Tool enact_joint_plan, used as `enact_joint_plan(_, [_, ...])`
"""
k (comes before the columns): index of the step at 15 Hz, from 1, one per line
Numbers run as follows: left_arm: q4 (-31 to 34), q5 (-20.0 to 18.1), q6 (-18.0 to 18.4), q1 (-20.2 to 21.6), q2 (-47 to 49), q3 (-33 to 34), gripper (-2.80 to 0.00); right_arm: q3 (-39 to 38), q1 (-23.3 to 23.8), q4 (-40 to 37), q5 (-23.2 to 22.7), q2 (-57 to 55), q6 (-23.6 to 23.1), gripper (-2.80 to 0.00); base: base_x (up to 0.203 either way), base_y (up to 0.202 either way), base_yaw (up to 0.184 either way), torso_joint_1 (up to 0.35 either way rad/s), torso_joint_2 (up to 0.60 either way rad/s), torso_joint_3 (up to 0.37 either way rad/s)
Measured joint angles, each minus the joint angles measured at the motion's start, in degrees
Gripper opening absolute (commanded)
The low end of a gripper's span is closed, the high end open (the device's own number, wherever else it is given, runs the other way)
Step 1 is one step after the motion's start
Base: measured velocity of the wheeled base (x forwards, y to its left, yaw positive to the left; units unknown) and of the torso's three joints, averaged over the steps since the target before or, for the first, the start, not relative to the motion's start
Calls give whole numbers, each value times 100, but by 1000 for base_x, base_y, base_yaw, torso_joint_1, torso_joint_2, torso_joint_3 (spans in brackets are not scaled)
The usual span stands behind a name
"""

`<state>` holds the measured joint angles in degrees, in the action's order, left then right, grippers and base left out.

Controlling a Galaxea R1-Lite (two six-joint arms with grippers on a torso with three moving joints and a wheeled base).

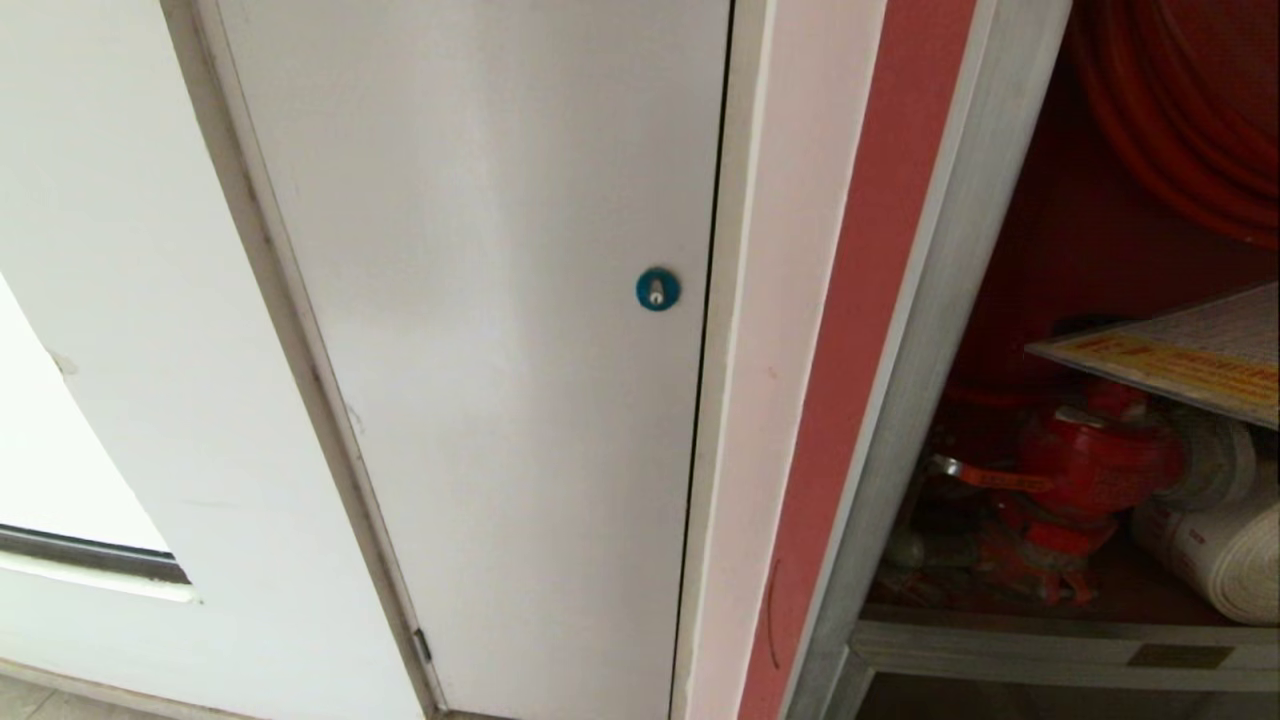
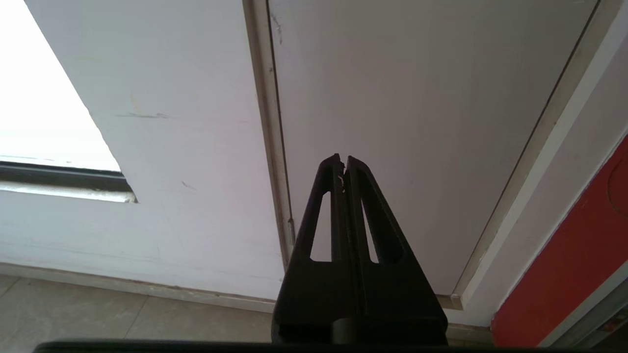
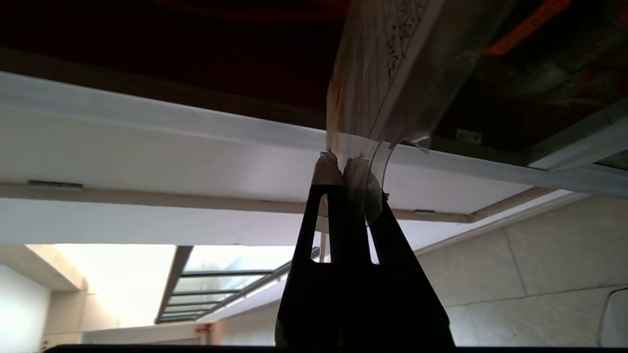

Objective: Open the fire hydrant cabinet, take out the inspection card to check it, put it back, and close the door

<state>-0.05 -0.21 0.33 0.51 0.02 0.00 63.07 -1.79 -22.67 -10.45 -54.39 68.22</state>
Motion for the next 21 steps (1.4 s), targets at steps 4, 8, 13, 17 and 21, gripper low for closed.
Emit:
enact_joint_plan(4, [-2,0,0,0,0,0,-280,118,447,178,-322,-427,268,-280,0,0,0,0,0,0])
enact_joint_plan(8, [-2,-3,0,0,0,0,-280,137,829,612,-686,-953,477,-280,0,0,0,0,0,0])
enact_joint_plan(13, [-2,-4,0,0,-2,0,-280,274,910,1042,-798,-1558,580,-280,0,0,0,0,0,0])
enact_joint_plan(17, [-2,-1,2,0,-2,0,-280,344,1057,1201,-812,-1888,612,-280,0,0,0,0,0,0])
enact_joint_plan(21, [-2,0,0,0,-2,0,-280,389,1116,1419,-831,-2193,617,-280,0,0,0,0,0,0])
